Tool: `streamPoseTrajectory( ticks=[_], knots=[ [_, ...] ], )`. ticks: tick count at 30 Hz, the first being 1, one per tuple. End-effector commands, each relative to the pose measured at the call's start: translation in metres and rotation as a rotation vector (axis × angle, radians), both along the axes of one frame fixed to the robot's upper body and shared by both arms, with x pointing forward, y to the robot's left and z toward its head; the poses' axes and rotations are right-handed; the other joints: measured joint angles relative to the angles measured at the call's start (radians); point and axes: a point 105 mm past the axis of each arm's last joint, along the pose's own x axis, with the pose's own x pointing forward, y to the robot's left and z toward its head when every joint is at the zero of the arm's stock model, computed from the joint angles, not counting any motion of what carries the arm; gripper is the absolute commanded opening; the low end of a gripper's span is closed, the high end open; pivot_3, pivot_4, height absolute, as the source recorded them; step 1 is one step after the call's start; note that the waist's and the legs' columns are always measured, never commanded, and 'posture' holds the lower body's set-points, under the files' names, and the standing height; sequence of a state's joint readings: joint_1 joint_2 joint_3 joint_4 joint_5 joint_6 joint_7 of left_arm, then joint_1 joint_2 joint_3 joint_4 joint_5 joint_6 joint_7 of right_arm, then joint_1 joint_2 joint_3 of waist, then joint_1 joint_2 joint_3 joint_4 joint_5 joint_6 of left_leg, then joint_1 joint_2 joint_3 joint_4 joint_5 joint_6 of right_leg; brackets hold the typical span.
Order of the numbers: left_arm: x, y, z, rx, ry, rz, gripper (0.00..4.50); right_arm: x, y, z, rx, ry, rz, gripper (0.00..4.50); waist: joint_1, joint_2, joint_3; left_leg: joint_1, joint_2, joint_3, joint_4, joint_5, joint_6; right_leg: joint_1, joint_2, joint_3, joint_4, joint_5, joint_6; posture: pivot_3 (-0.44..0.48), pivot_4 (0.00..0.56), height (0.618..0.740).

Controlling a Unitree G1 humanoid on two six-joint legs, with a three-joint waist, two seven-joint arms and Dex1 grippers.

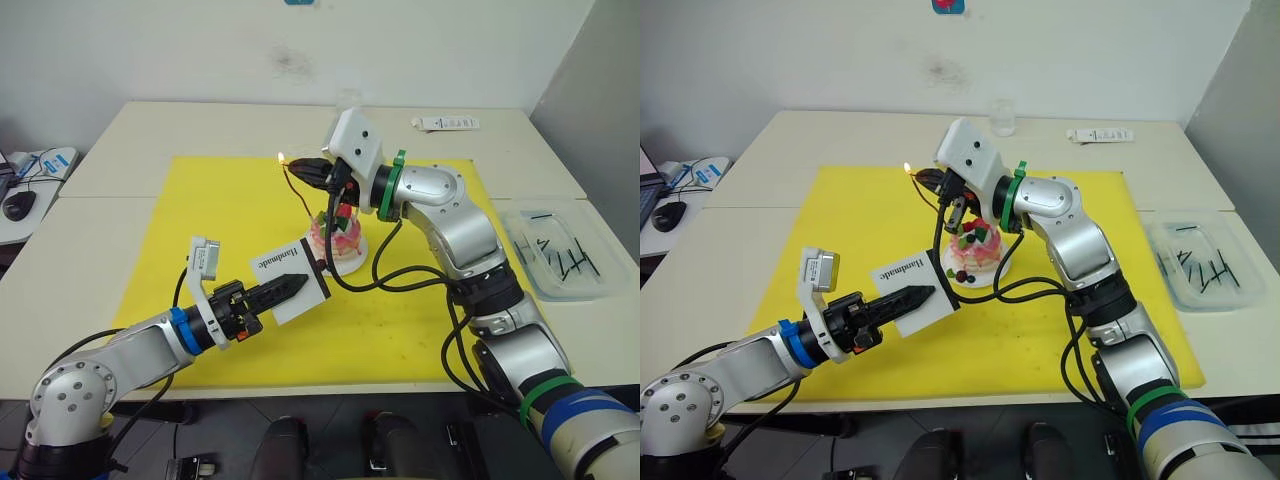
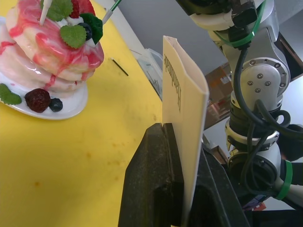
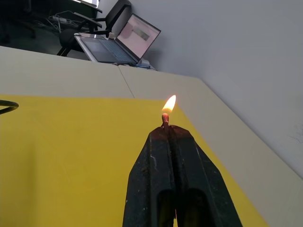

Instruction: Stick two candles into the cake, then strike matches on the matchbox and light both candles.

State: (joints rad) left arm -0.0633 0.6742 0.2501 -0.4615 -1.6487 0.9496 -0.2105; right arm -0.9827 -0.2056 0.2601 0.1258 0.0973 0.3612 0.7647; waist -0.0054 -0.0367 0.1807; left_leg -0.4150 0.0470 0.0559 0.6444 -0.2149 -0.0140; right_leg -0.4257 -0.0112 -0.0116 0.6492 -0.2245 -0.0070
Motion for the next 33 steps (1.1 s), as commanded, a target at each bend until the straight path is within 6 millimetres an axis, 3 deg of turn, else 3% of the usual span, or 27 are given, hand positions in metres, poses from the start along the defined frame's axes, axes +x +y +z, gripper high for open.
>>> streamPoseTrajectory(
  ticks=[1,33],
  knots=[
    [-0.0021,-0.0022,0.0075,-0.01,-0.034,-0.022,0.0,-0.0029,0.002,0.0046,0.007,-0.02,0.009,0.02,0.0,0.0,0.0,0.0,0.0,0.0,0.0,0.0,0.0,0.0,0.0,0.0,0.0,0.0,0.0,0.0,0.15,0.74],
    [-0.0054,-0.0041,0.0064,-0.007,-0.031,-0.041,0.0,0.0019,-0.0024,0.011,0.03,-0.014,-0.018,0.02,0.0,0.0,0.0,0.0,0.0,0.0,-0.001,0.0,0.0,0.0,0.0,0.0,-0.001,0.0,0.0,0.0,0.15,0.74]
  ],
)
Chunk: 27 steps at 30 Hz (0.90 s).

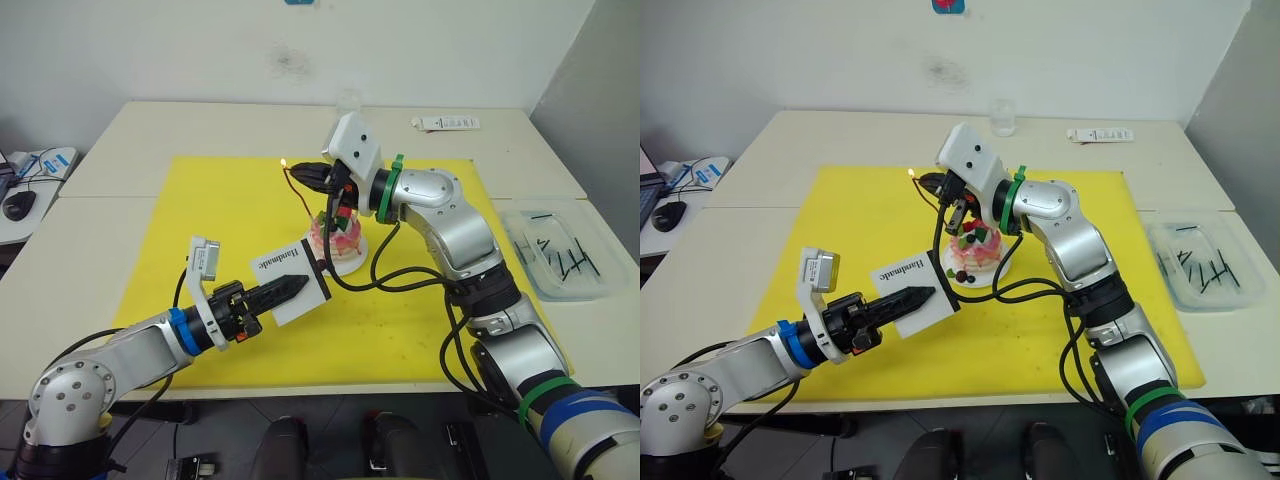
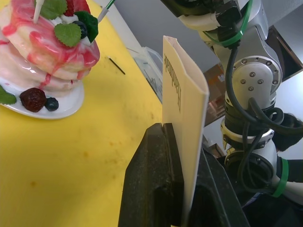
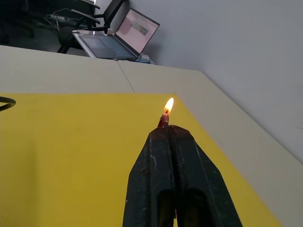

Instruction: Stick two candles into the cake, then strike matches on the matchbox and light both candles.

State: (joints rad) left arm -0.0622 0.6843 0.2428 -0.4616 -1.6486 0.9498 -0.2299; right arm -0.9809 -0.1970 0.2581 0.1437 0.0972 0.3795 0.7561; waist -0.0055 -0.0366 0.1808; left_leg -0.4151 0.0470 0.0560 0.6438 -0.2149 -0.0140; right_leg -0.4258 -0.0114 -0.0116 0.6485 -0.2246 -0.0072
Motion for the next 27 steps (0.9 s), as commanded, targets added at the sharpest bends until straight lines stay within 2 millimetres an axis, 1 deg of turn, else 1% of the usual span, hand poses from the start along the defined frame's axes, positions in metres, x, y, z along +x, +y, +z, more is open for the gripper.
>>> streamPoseTrajectory(
  ticks=[1,16,23,25,27],
  knots=[
    [-0.004,-0.003,0.007,-0.007,-0.03,-0.023,0.0,-0.002,-0.002,0.016,0.029,-0.048,-0.003,0.02,0.0,0.0,0.0,0.0,0.0,0.0,0.0,0.0,0.0,0.0,0.0,0.0,0.0,0.0,0.0,0.0,0.15,0.74],
    [-0.007,-0.004,0.006,-0.007,-0.028,-0.036,0.0,-0.001,-0.012,0.017,0.03,-0.057,-0.035,0.02,0.0,0.0,0.0,0.0,0.0,0.0,0.0,0.0,0.0,0.0,0.0,0.0,0.0,0.0,0.0,0.0,0.15,0.74],
    [-0.013,-0.007,0.002,-0.004,-0.03,-0.047,0.0,-0.01,-0.021,0.007,0.01,-0.046,-0.042,0.02,0.0,0.0,0.0,0.0,0.0,0.0,-0.001,0.0,0.0,0.0,-0.001,0.0,-0.001,0.0,0.0,0.0,0.15,0.74],
    [-0.017,-0.01,0.0,0.001,-0.03,-0.062,0.0,-0.015,-0.024,0.002,-0.01,-0.042,-0.036,0.02,0.0,0.0,0.0,-0.001,0.0,0.0,-0.001,0.0,0.0,0.0,-0.001,0.0,-0.001,0.0,0.0,0.0,0.15,0.74],
    [-0.016,-0.011,0.001,-0.001,-0.035,-0.063,0.0,-0.018,-0.03,-0.003,-0.025,-0.031,-0.041,0.02,0.001,0.0,0.0,0.0,0.0,0.0,-0.001,0.0,0.0,0.0,-0.001,0.0,-0.001,0.0,0.0,0.0,0.15,0.74]
  ],
)
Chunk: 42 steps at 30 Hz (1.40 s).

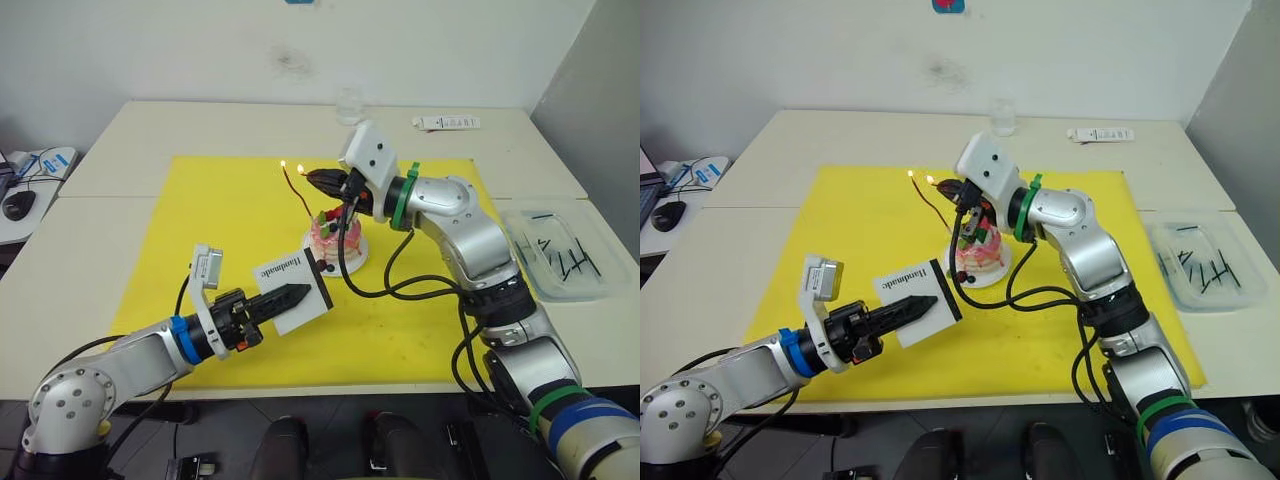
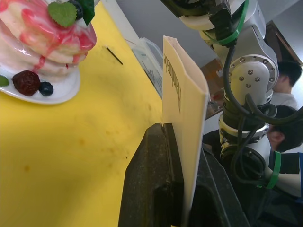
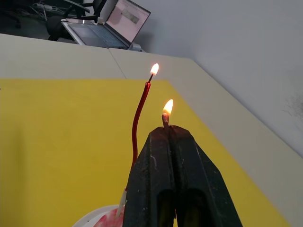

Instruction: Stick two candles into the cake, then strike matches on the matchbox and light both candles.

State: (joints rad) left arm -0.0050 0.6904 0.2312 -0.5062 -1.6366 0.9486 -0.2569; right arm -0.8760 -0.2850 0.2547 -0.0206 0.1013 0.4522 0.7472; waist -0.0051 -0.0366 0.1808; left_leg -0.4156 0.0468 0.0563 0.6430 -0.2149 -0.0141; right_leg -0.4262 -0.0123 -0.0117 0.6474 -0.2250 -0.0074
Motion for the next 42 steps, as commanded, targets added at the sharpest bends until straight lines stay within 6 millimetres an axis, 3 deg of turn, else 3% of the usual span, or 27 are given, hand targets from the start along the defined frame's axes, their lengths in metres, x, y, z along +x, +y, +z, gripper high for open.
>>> streamPoseTrajectory(
  ticks=[1,10,23,38,42],
  knots=[
    [-0.004,-0.006,0.01,-0.015,-0.056,-0.028,0.0,-0.011,-0.008,0.007,0.001,-0.028,0.014,0.02,0.001,0.0,0.0,0.0,0.0,0.0,0.0,0.0,0.0,0.0,0.0,0.0,0.0,0.0,0.0,0.0,0.15,0.74],
    [-0.003,-0.012,0.012,-0.013,-0.096,-0.045,0.0,-0.027,-0.045,-0.008,-0.042,0.01,-0.019,0.02,0.003,0.0,0.0,0.0,0.0,0.001,0.0,0.0,0.0,0.0,0.0,0.0,-0.001,0.0,0.0,0.0,0.15,0.74],
    [-0.005,-0.029,0.013,-0.008,-0.143,-0.082,0.0,-0.032,-0.095,-0.023,-0.07,0.066,-0.147,0.02,0.003,0.0,0.0,0.0,-0.001,0.0,0.0,0.0,0.0,0.0,0.0,0.0,-0.001,0.0,0.0,0.0,0.15,0.74],
    [-0.004,-0.038,0.018,-0.025,-0.159,-0.098,0.0,-0.027,-0.115,-0.017,-0.052,0.068,-0.258,0.02,0.003,0.0,0.0,-0.001,-0.001,0.0,0.0,0.0,0.0,0.0,0.0,0.0,-0.002,0.0,0.0,0.0,0.15,0.74],
    [-0.006,-0.041,0.019,-0.001,-0.191,-0.115,0.0,-0.025,-0.141,-0.02,-0.06,0.081,-0.364,0.02,0.003,0.0,0.0,0.0,-0.001,0.0,0.0,0.0,0.0,0.0,0.0,0.0,-0.002,0.0,0.0,0.0,0.15,0.74]
  ],
)
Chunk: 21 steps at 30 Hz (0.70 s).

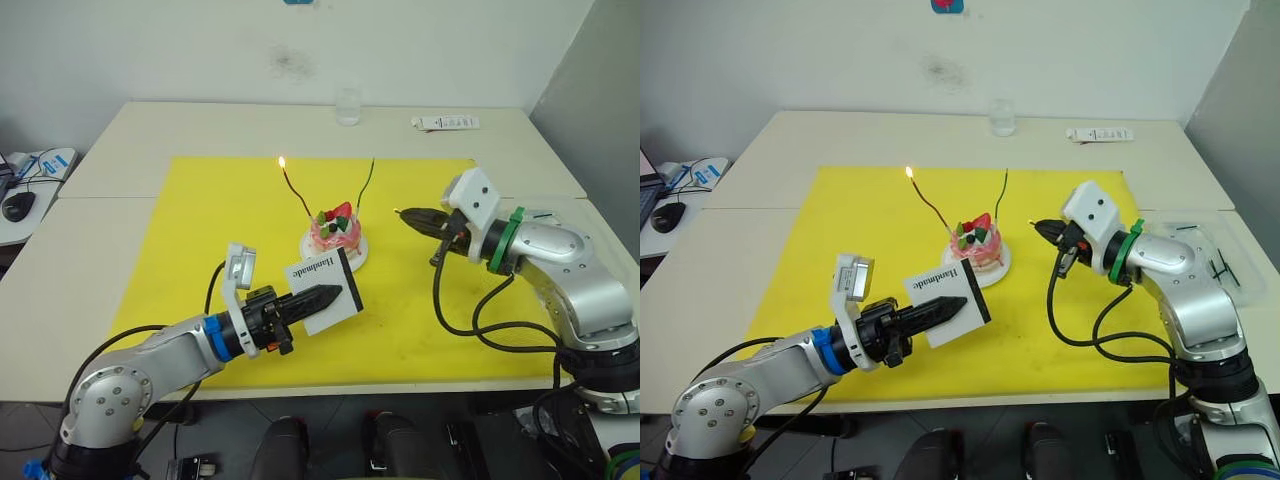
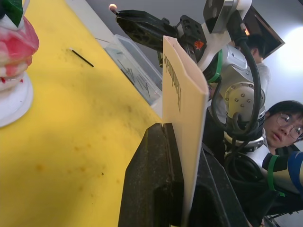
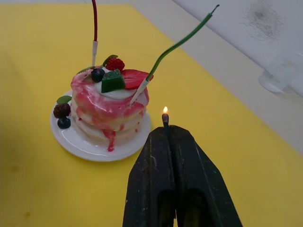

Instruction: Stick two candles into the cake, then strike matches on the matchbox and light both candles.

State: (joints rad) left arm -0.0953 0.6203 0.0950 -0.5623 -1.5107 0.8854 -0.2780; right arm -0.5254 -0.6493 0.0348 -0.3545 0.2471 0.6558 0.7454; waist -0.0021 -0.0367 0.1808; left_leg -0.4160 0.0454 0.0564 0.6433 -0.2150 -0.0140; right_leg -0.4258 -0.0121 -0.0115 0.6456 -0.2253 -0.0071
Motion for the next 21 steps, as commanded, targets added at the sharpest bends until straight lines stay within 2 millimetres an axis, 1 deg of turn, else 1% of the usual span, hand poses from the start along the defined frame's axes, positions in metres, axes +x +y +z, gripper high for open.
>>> streamPoseTrajectory(
  ticks=[1,6,10,13,16,18,21],
  knots=[
    [-0.006,-0.007,0.011,0.001,-0.083,-0.036,0.0,-0.002,-0.024,0.012,-0.002,-0.056,-0.094,0.02,0.002,0.0,0.0,0.0,0.0,0.0,0.0,0.0,0.0,0.0,0.0,0.0,0.0,0.0,0.0,0.0,0.15,0.74],
    [-0.006,-0.013,0.011,-0.003,-0.112,-0.038,0.0,0.004,-0.081,0.007,-0.011,-0.066,-0.348,0.02,0.003,0.0,0.0,0.0,-0.001,0.0,0.0,0.0,0.0,0.0,0.0,0.0,0.0,0.0,0.0,0.0,0.15,0.74],
    [-0.008,-0.019,0.01,-0.016,-0.123,-0.06,0.0,0.011,-0.125,0.009,-0.013,-0.102,-0.577,0.02,0.0,0.0,0.0,0.0,-0.001,0.001,0.001,0.0,0.0,0.0,0.0,0.001,0.0,0.0,0.0,0.0,0.15,0.74],
    [-0.009,-0.022,0.011,-0.029,-0.132,-0.075,0.0,0.014,-0.146,0.007,-0.003,-0.087,-0.676,0.02,-0.001,0.0,0.0,0.001,-0.001,0.001,0.001,0.0,0.0,0.0,0.0,0.001,0.0,0.0,0.0,0.0,0.15,0.74],
    [-0.009,-0.023,0.011,-0.031,-0.138,-0.084,0.0,0.017,-0.168,0.001,0.023,-0.051,-0.772,0.02,-0.001,0.0,0.0,0.0,-0.001,0.0,0.001,0.0,0.0,0.0,0.004,0.001,0.001,0.0,0.0,0.0,0.15,0.74],
    [-0.009,-0.023,0.011,-0.032,-0.14,-0.086,0.0,0.018,-0.185,-0.004,0.022,-0.029,-0.85,0.02,-0.001,0.0,0.0,0.0,-0.001,0.001,0.001,0.0,0.0,0.0,0.005,0.002,0.0,0.0,0.001,0.0,0.15,0.74],
    [-0.012,-0.024,0.01,-0.034,-0.138,-0.09,0.0,0.019,-0.203,-0.01,0.026,-0.008,-0.942,0.02,-0.001,0.0,0.0,0.0,-0.001,0.001,0.001,0.0,0.0,0.0,0.005,0.002,0.0,0.001,0.001,0.0,0.15,0.74]
  ],
)
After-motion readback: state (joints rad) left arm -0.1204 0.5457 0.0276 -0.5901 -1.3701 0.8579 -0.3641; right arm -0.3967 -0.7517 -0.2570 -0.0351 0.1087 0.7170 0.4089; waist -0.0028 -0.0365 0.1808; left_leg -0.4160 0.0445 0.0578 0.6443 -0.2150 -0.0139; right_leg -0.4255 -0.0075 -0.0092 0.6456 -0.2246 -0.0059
